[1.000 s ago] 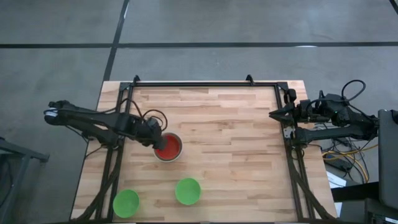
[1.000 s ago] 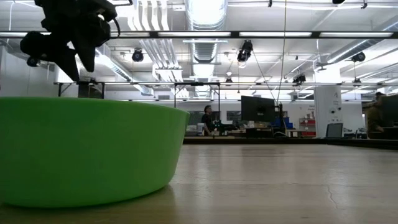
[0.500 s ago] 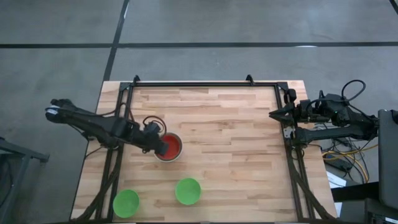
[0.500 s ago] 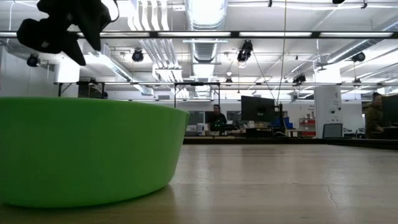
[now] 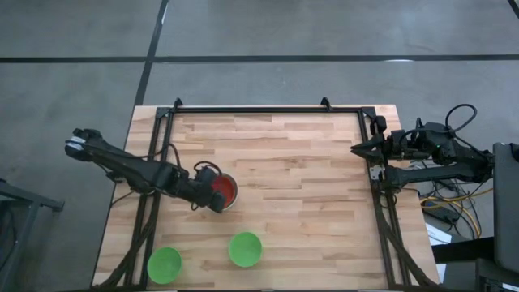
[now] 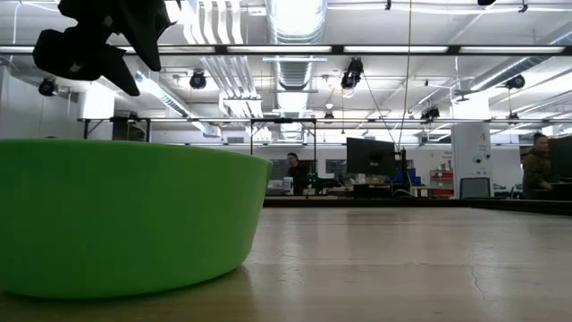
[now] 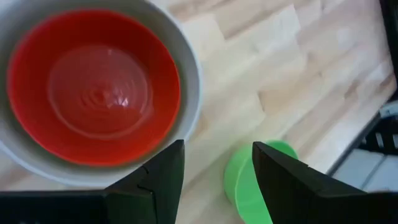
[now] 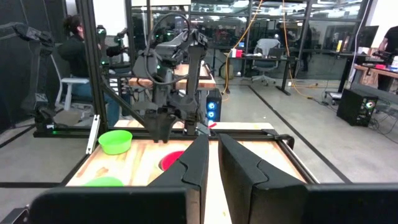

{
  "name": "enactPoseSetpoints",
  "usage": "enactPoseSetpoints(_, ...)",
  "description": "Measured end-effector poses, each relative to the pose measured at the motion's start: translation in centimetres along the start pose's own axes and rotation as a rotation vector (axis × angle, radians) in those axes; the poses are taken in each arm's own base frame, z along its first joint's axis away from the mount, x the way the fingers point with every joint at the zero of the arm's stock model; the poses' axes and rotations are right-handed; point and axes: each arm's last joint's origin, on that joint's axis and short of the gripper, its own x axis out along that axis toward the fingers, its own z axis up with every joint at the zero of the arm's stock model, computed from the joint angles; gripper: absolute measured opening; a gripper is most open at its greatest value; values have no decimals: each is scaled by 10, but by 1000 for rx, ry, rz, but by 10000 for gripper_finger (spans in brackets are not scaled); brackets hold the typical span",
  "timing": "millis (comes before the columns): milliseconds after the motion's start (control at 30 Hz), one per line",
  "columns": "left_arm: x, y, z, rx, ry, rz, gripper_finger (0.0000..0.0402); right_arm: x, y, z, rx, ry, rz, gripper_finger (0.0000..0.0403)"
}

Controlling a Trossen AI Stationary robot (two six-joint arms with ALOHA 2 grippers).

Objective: Nest bowls inside each other
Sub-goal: Stack the right green bowl on top of the green bowl

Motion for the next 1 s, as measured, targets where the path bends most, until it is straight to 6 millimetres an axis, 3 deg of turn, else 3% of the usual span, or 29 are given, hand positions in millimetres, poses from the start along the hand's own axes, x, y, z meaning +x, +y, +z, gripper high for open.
enactPoseSetpoints(467, 0, -1, -14, 145, 193, -22, 193, 0, 0, 0, 0, 0, 0, 34)
enactPoseSetpoints(1000, -4, -8, -26, 299, 222, -79, 193, 0, 0, 0, 0, 0, 0, 34)
